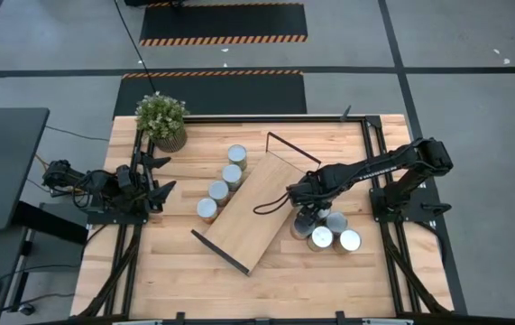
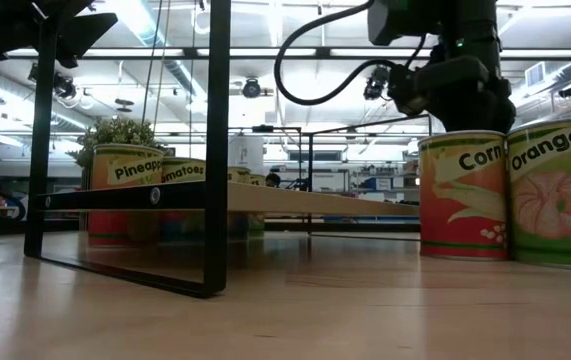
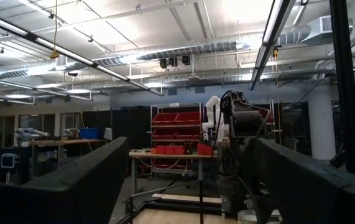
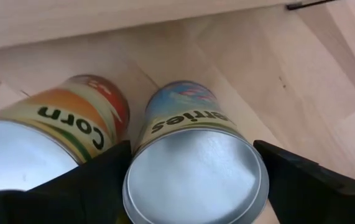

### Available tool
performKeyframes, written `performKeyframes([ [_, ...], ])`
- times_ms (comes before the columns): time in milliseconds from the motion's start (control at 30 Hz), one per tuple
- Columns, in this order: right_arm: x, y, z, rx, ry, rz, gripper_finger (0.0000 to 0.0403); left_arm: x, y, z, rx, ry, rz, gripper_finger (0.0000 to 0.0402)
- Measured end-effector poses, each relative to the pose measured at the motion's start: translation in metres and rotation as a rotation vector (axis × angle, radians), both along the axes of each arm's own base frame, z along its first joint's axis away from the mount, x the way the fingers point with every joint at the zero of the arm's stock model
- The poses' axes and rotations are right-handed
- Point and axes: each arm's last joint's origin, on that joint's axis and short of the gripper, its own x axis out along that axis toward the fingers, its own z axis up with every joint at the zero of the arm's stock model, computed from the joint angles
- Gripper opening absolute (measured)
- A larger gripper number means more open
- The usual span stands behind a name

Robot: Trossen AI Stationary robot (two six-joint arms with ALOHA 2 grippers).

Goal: Pick and place cans onto a shelf
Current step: Put the canned cherries on the shelf

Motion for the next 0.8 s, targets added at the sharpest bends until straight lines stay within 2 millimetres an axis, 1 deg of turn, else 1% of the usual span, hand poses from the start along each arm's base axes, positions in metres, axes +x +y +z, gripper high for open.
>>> performKeyframes([
  [233,0.0,-0.001,0.0,0.007,0.002,0.023,0.0326,0.0,0.0,0.0,0.0,0.0,0.0,0.0355],
  [367,0.002,-0.001,0.009,0.003,-0.002,0.055,0.0324,0.0,0.0,0.0,-0.01,-0.003,-0.005,0.0355],
  [567,0.009,-0.002,0.041,-0.062,-0.032,0.111,0.0325,0.0,0.0,0.0,-0.013,-0.004,-0.006,0.0355],
  [700,0.015,-0.002,0.066,-0.102,-0.085,0.138,0.0325,0.0,0.0,0.0,-0.015,-0.003,-0.009,0.0355],
  [800,0.019,-0.002,0.081,-0.15,-0.132,0.169,0.0325,0.0,0.0,-0.001,-0.024,0.001,-0.014,0.0355],
])
